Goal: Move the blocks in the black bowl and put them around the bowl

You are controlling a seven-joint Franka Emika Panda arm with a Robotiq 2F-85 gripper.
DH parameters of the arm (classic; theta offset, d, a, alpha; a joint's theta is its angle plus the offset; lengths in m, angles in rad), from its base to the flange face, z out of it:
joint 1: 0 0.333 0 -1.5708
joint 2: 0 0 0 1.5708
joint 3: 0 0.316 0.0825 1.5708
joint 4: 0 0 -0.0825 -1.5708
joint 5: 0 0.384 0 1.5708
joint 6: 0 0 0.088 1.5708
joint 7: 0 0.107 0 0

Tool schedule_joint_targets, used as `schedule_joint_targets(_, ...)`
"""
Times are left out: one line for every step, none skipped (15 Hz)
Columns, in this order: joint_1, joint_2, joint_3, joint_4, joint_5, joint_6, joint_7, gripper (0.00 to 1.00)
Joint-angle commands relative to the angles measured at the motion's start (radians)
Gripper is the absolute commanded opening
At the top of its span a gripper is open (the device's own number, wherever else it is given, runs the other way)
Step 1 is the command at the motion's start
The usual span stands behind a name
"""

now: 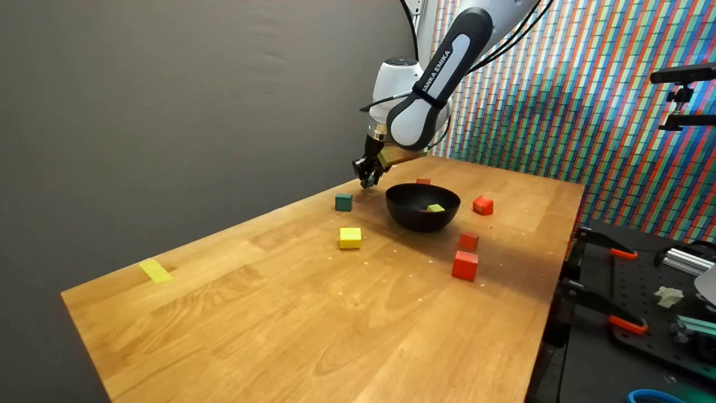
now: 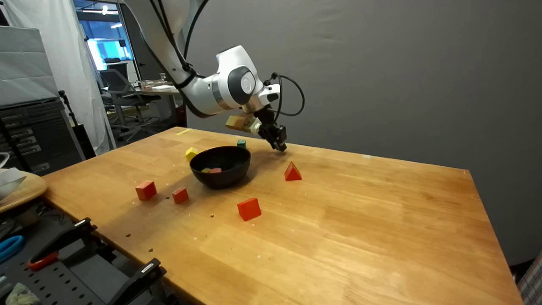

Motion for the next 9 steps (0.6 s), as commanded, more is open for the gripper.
schedule_joint_targets(-0.047, 0.067, 0.045, 0.122, 0.077, -0.042, -0.085, 0.66)
schedule_joint_targets(-0.052, 0.070, 0.052, 0.132, 0.087, -0.052, -0.097, 0.66)
schedule_joint_targets(-0.053, 0.064, 0.059, 0.132, 0.093, -0.067, -0.109, 0.72)
schedule_joint_targets(-0.053, 0.051, 0.065, 0.126, 0.097, -0.088, -0.119, 0.81)
schedule_joint_targets(-0.056, 0.037, 0.076, 0.121, 0.101, -0.112, -0.131, 0.88)
schedule_joint_targets(-0.051, 0.017, 0.077, 0.109, 0.099, -0.139, -0.138, 0.96)
schedule_joint_targets(-0.046, 0.002, 0.077, 0.101, 0.096, -0.166, -0.141, 1.00)
schedule_joint_targets(-0.045, -0.020, 0.081, 0.086, 0.091, -0.192, -0.148, 1.00)
schedule_joint_targets(-0.046, -0.042, 0.089, 0.072, 0.087, -0.216, -0.158, 1.00)
